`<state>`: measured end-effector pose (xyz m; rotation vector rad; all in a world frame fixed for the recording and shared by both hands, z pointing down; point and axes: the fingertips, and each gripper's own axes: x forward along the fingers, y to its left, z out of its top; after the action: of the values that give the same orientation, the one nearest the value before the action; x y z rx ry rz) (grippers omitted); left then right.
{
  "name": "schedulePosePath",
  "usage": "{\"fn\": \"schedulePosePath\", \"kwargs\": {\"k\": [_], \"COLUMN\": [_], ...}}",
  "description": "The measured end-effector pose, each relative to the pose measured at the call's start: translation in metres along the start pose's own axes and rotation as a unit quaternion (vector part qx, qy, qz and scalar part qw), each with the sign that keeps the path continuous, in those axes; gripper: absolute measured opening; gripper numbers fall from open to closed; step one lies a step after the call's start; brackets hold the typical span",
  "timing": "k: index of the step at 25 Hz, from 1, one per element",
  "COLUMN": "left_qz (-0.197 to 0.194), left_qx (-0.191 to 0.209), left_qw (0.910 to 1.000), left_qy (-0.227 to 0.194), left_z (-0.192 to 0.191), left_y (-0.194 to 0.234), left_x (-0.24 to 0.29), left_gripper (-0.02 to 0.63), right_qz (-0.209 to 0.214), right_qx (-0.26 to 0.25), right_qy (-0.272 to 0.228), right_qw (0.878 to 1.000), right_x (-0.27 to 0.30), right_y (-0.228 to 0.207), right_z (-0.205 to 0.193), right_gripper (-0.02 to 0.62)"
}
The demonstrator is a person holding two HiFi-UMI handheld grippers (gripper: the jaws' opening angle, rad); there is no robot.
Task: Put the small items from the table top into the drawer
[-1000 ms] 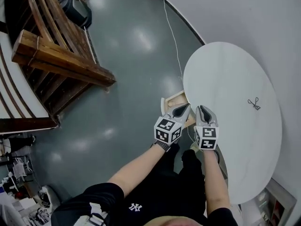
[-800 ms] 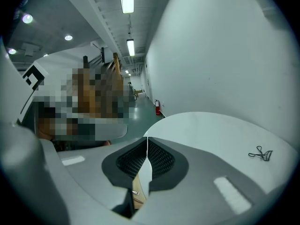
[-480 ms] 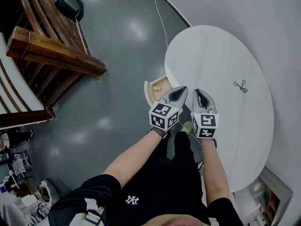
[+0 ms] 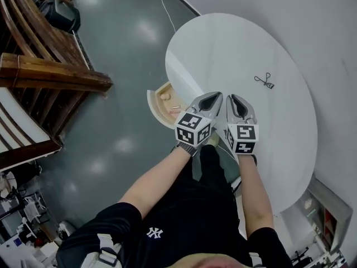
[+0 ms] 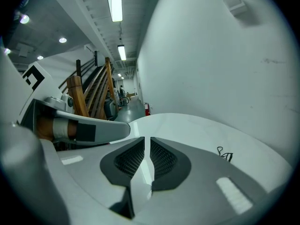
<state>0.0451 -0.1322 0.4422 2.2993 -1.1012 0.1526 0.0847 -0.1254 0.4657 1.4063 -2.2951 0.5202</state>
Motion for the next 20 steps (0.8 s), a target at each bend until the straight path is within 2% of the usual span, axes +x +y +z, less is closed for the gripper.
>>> {"fn": "schedulePosePath", "kwargs": {"k": [12, 20], "left_qz": [-0.034, -0.048], "left_qx": [0.005, 0.007], "left_qw": [0.9988, 0.9975], "left_qy": [0.035, 0.052], "left_z": [-0.019, -0.028], "left_y": [-0.056, -0.073], "left_x": [0.081, 0.13], "left_gripper": [0.002, 0.002], "right_qz": [-0.036, -0.074], "right_qx": [0.022, 0.019], "right_qy": [0.018, 0.03], "right_qw": [0.999, 0.997], "right_x": [-0.016, -0.011], "right_y": [-0.106, -0.172], "right_z": [-0.026, -0.041], "right_gripper": [0.123, 0.129]}}
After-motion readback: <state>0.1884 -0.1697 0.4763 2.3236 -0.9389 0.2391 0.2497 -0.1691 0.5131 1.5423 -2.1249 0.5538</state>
